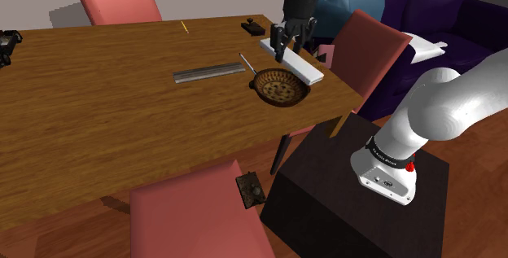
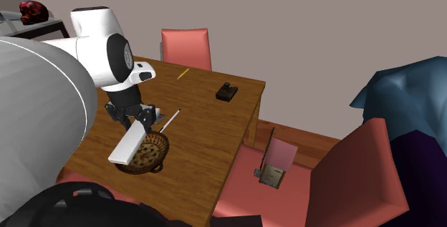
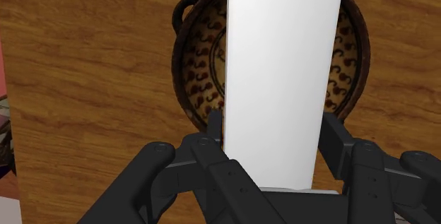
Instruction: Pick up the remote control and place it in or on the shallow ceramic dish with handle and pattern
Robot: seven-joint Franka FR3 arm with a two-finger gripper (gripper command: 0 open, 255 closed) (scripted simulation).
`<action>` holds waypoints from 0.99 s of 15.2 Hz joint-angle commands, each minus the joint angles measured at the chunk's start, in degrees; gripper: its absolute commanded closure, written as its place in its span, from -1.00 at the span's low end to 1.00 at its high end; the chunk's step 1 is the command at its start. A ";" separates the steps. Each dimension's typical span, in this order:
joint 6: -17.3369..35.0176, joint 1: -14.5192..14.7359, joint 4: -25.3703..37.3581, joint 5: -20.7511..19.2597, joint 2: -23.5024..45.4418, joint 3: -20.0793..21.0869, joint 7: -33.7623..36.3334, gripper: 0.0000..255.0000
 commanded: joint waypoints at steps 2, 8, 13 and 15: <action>2.19 0.26 -2.22 0.34 -0.04 0.49 0.39 1.00; 7.09 0.36 -6.07 0.62 1.00 1.09 0.48 1.00; 10.72 0.40 -8.62 0.77 2.10 1.56 0.58 1.00; 10.73 0.40 -8.61 0.77 2.11 1.56 0.58 1.00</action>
